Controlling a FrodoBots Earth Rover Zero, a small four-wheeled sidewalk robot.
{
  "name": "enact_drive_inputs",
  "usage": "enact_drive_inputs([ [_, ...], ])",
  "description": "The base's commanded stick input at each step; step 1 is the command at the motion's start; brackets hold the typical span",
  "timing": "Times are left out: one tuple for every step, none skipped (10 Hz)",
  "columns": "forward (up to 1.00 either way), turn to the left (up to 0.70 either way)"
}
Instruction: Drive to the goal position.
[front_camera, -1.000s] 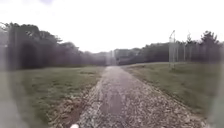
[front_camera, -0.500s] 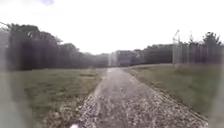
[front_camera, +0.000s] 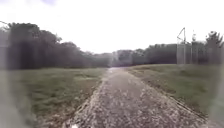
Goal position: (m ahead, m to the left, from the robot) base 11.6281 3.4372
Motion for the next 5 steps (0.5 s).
enact_drive_inputs([
  [0.85,-0.03],
  [0.85,0.0],
  [0.85,0.0],
  [0.85,0.0],
  [0.85,0.0],
])
